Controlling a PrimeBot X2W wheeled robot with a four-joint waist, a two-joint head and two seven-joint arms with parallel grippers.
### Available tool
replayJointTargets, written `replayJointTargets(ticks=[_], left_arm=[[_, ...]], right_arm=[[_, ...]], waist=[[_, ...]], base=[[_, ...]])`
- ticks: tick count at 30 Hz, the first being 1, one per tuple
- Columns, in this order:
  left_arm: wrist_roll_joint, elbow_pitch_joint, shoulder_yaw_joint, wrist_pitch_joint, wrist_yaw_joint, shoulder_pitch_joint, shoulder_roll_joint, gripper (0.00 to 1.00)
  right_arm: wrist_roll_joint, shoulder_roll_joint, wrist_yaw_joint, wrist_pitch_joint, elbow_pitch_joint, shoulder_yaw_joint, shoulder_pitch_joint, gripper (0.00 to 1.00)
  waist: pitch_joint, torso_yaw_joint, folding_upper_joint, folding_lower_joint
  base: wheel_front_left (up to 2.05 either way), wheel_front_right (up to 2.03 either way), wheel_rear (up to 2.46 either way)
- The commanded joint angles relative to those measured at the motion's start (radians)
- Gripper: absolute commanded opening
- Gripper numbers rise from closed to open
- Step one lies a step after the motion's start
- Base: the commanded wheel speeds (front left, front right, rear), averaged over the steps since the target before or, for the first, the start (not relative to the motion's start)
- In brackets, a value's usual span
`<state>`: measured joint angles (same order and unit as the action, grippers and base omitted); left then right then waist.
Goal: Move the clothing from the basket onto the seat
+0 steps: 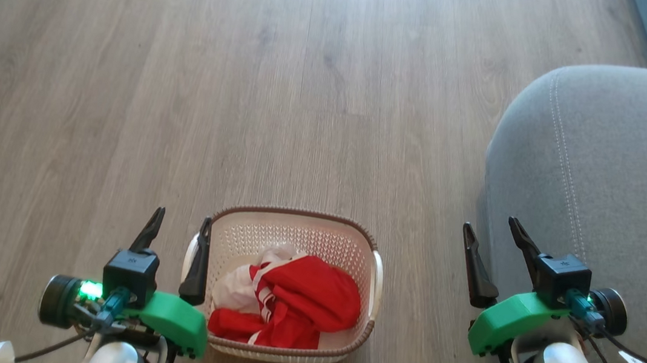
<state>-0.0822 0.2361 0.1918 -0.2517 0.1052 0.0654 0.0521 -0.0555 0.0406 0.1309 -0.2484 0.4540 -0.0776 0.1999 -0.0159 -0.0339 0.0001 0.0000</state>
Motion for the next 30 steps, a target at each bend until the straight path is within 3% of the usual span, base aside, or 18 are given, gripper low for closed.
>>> replayJointTargets(ticks=[1, 10, 16, 22, 30], left_arm=[[-0.005, -0.026, -0.034, -0.010, -0.006, 0.037, -0.001, 1.00], [0.017, 0.074, -0.008, -0.010, -0.074, 0.101, -0.002, 1.00], [0.067, 0.158, 0.022, -0.010, -0.124, 0.177, 0.032, 1.00], [0.146, 0.309, 0.106, -0.010, -0.163, 0.317, 0.110, 1.00], [0.187, 0.466, 0.191, -0.010, -0.176, 0.495, 0.180, 1.00]], right_arm=[[0.005, 0.010, 0.000, -0.013, -0.028, -0.022, 0.051, 1.00], [0.039, 0.010, 0.000, -0.013, -0.003, 0.004, 0.090, 1.00], [0.057, 0.010, 0.000, -0.013, -0.024, 0.024, 0.118, 1.00], [0.048, 0.010, 0.000, -0.013, -0.076, 0.052, 0.125, 1.00], [0.007, 0.010, 0.000, -0.013, -0.143, 0.039, 0.129, 1.00]], waist=[[-0.014, 0.006, -0.0001, 0.0000], [-0.194, 0.060, -0.0001, 0.0000], [-0.329, 0.105, -0.0001, 0.0000], [-0.501, 0.170, -0.0001, 0.0000], [-0.665, 0.232, -0.0001, 0.0000]], base=[[0.00, 0.00, 0.00], [0.00, 0.00, 0.00], [0.00, 0.00, 0.00], [0.00, 0.00, 0.00], [0.00, 0.00, 0.00]])
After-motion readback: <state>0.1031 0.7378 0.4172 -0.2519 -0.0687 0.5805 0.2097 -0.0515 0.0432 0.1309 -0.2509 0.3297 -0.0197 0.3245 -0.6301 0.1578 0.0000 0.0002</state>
